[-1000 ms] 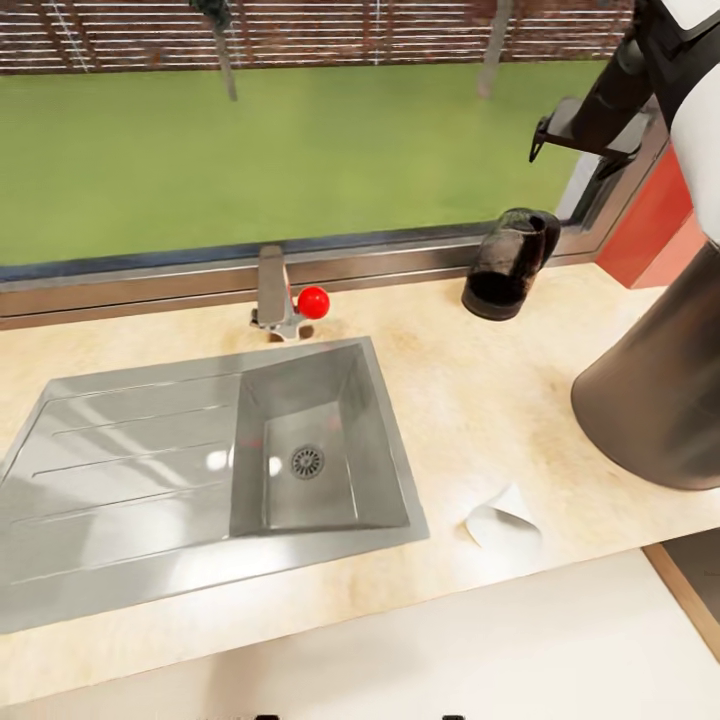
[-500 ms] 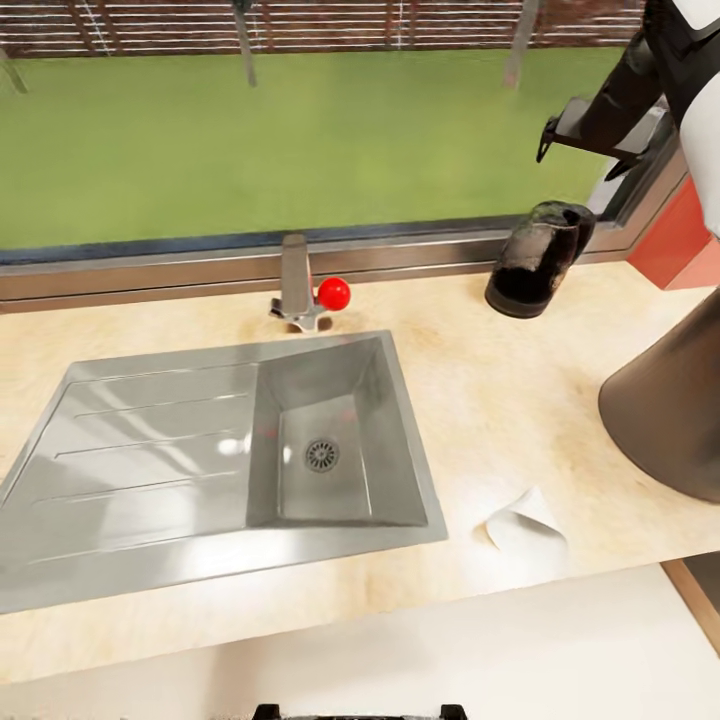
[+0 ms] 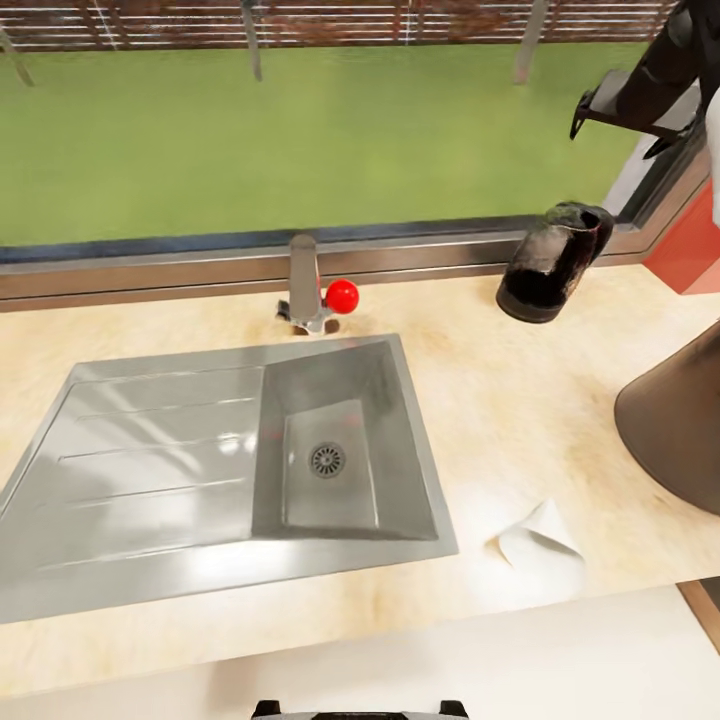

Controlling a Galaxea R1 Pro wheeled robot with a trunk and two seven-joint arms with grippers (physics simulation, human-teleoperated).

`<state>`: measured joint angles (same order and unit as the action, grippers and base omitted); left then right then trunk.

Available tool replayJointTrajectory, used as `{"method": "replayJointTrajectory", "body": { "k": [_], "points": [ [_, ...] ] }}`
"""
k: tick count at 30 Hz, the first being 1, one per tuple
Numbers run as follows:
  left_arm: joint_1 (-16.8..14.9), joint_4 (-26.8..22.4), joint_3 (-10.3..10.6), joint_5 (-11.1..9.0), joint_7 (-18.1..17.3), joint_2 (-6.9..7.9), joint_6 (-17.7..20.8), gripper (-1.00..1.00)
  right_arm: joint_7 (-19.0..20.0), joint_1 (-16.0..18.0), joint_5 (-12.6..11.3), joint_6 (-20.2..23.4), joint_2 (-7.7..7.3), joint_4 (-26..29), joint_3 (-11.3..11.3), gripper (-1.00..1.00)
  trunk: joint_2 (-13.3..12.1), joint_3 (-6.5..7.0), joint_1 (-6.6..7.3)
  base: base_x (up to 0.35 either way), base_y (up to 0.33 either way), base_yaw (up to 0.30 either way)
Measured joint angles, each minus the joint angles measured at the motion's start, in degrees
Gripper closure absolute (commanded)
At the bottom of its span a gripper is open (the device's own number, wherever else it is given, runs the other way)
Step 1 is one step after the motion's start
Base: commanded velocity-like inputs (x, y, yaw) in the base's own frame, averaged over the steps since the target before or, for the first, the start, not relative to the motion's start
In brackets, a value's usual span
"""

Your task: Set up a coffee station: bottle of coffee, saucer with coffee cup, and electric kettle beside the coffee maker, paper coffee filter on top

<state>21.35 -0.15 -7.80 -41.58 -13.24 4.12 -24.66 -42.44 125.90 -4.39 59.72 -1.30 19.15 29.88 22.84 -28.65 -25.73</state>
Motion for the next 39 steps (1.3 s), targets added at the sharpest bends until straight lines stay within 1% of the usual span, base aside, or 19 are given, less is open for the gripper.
{"method": "replayJointTrajectory", "body": {
  "k": [4, 6, 10, 18, 24, 33, 36, 38, 39],
  "points": [
    [0.0, 0.0, 0.0, 0.0, 0.0, -0.14, 0.0, -1.00, -0.8, 0.0, 0.0, -4.5, -0.14, 0.3, 0.1, -1.00, 0.0, 0.00, -0.01, 0.186, 0.039, 0.000],
    [0.0, 0.0, 0.0, 0.0, 0.0, -0.29, 0.0, -1.00, -2.1, 0.0, -0.2, -7.6, -0.52, 0.2, 0.2, -1.00, 0.0, 0.00, -0.02, 0.058, 0.012, 0.000],
    [0.0, 0.0, 0.0, 0.0, 0.0, -0.46, 0.0, -1.00, -3.7, 0.0, -0.5, -10.0, -0.81, -0.4, 0.4, -1.00, 0.0, 0.00, -0.02, 0.017, 0.004, 0.000],
    [0.0, 0.0, 0.0, 0.0, 0.0, -0.57, 0.0, -1.00, -4.2, 0.0, -0.6, -10.5, -1.13, -1.1, 0.6, -1.00, 0.0, 0.00, -0.03, 0.003, 0.001, 0.000],
    [0.0, -0.1, 0.0, 0.0, 0.0, -0.80, 0.0, -1.00, -3.9, 0.0, -0.8, -10.3, -2.67, -2.6, 0.6, -1.00, 0.0, 0.00, -0.03, 0.000, 0.000, 0.000],
    [0.0, 0.0, 0.0, 0.0, 0.2, -0.88, 0.0, -1.00, -3.2, 0.0, -1.0, -9.9, -3.41, -3.5, 0.6, -1.00, 0.0, 0.00, -0.02, 0.000, 0.000, -0.002],
    [0.0, 0.0, 0.0, 0.0, 0.3, -0.97, 0.1, -1.00, -2.2, 0.0, -1.0, -9.1, -3.60, -3.5, 0.7, -1.00, 0.0, 0.00, -0.02, 0.000, 0.000, -0.054],
    [0.0, 0.0, 0.0, 0.0, 0.4, -1.12, 0.0, -1.00, -0.8, 0.0, -1.0, -8.1, -4.15, -3.5, 0.6, -1.00, 0.0, 0.00, -0.02, 0.000, 0.000, -0.047],
    [0.0, 0.0, 0.0, 0.0, 0.4, -1.22, 0.1, -1.00, 0.2, 0.0, -0.9, -7.6, -4.71, -3.6, 0.6, -1.00, 0.0, 0.00, -0.02, 0.000, 0.000, -0.029]
  ]
}}
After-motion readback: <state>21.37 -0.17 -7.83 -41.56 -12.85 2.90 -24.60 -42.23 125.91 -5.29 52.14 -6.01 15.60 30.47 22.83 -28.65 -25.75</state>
